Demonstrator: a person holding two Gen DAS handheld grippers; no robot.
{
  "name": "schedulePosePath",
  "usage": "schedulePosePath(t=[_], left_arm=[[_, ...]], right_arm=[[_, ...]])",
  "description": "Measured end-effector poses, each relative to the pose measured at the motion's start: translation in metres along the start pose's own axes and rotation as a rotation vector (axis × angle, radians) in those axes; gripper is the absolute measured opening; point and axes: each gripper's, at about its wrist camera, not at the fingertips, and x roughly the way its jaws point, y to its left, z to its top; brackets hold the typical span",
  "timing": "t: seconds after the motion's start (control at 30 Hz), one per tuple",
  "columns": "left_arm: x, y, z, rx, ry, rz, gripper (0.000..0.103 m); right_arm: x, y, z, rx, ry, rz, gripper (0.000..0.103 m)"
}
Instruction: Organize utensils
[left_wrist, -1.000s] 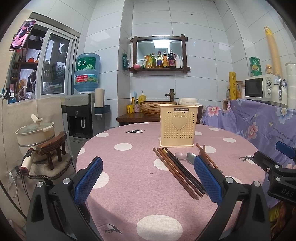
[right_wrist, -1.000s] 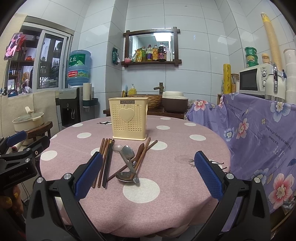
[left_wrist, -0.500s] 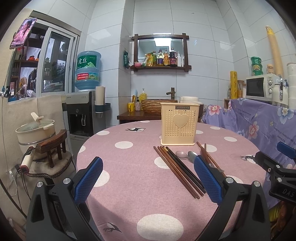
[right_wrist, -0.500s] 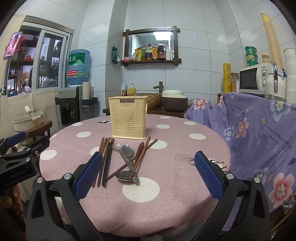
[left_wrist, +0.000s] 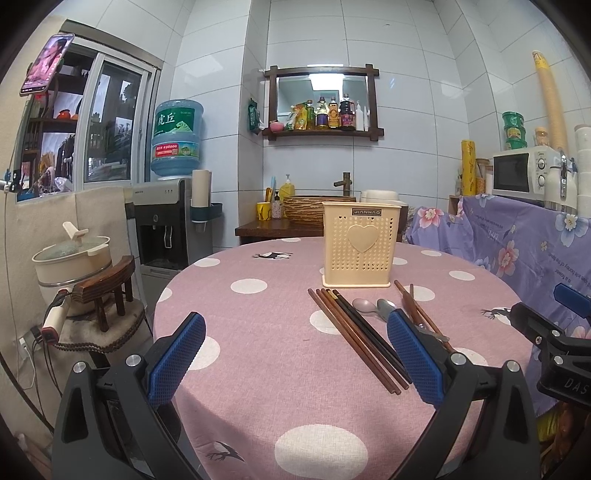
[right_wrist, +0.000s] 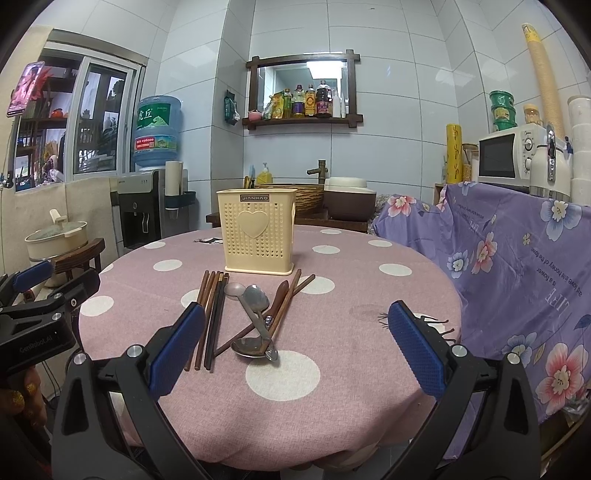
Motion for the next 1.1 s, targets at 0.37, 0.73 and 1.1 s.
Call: schedulePosePath(t=[0.37, 0.73, 1.1], left_arm=[[0.001, 0.002, -0.003, -0.003, 0.005, 0.003, 0.098], [0.001, 0.002, -0.003, -0.002, 0.007, 0.003, 0.098], [0.054, 0.005, -0.009, 0.028, 0.260, -0.011, 0.098]], right_arm=[[0.002, 0.000, -0.001, -0.002, 0.006, 0.003, 0.098], [0.003, 0.001, -0.004, -0.001, 0.012, 0.001, 0.098], [0.040, -0.015, -0.009, -0.004, 0.157, -0.053, 0.098]])
